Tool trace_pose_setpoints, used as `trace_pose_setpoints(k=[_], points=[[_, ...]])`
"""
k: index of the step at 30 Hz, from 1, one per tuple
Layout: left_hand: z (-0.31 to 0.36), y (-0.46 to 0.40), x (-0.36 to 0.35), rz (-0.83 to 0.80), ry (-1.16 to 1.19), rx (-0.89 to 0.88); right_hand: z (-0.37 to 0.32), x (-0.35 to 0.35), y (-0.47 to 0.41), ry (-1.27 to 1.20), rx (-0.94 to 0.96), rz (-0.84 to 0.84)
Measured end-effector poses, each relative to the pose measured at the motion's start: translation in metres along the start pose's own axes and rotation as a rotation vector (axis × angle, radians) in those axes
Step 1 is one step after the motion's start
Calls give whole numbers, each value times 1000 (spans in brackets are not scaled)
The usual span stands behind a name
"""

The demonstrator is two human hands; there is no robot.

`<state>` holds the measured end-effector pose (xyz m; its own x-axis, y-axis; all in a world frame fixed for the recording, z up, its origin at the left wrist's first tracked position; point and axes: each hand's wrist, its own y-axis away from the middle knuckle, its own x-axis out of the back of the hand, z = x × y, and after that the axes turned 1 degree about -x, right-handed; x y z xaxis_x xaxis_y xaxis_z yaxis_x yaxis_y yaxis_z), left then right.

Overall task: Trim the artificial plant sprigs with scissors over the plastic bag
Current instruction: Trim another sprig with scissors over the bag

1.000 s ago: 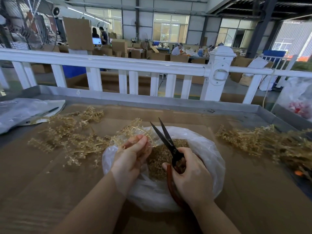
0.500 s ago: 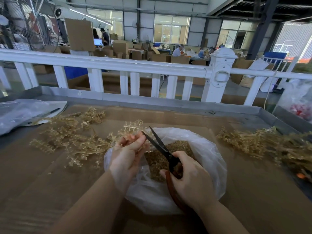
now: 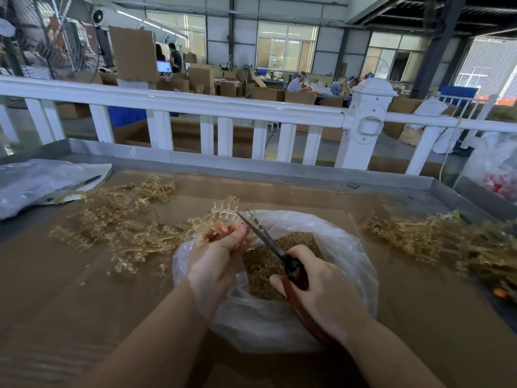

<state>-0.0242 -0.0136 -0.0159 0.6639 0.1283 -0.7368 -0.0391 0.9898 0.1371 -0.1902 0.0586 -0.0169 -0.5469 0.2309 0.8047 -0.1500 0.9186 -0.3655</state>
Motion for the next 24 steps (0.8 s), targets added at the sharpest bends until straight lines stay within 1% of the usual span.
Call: trace_pose_setpoints(k=[4, 10, 15, 19, 24], points=[[-2, 0, -2, 23, -1, -3, 0, 3, -2, -12, 1, -15], [-2, 0, 0, 12, -1, 5, -1, 4, -4, -40, -22, -27], [-3, 3, -1, 33, -9, 7, -2, 4, -4, -45, -43, -14], [-1, 5, 0, -6, -18, 83, -3, 4, -3, -14, -37, -25], [-3, 6, -2, 29, -34, 123, -7, 5, -1, -6, -10, -27]])
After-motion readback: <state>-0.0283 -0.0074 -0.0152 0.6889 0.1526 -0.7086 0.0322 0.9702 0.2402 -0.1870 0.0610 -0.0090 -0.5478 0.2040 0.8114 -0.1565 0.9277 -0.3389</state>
